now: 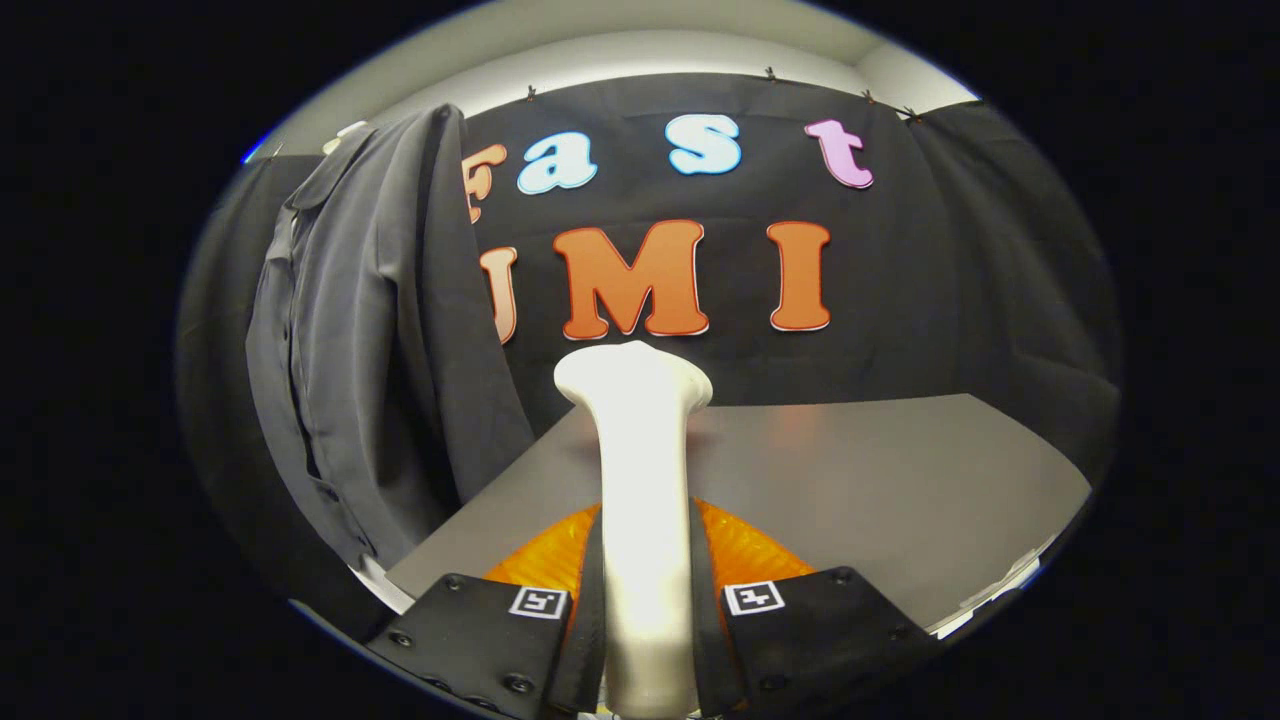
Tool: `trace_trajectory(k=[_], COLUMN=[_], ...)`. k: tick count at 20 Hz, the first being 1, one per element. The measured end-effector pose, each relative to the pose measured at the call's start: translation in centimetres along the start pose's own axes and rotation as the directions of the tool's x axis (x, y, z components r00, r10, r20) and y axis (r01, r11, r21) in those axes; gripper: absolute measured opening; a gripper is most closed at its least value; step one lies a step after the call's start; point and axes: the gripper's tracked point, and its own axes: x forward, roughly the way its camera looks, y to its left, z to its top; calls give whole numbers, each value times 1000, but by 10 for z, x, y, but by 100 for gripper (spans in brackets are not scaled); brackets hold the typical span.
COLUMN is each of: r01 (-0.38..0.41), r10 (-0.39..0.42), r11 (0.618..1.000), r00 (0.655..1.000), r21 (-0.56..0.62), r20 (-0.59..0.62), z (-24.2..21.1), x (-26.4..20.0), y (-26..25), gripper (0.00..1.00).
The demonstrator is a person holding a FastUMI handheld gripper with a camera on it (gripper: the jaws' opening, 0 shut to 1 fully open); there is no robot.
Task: Iron the clothes twice with a garment steamer, once on the left side and once on the right side.
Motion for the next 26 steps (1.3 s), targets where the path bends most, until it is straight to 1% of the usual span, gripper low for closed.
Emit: trace_trajectory(k=[4,6,9,15,18,22,26], r01=[25,25,57,61,73,60,41], r10=[-26,-29,-63,-78,-82,-52,-20], r11=[1000,999,998,996,997,998,998], r00=[994,985,966,930,911,891,887], r21=[11,26,33,58,38,-3,-36], r20=[109,171,250,359,404,452,462], z=[12,27,47,72,79,86,86], x=[-30,-56,-94,-151,-175,-188,-175], y=[-2,9,28,107,151,216,265], gripper=[43,43,43,43,42,43,42])
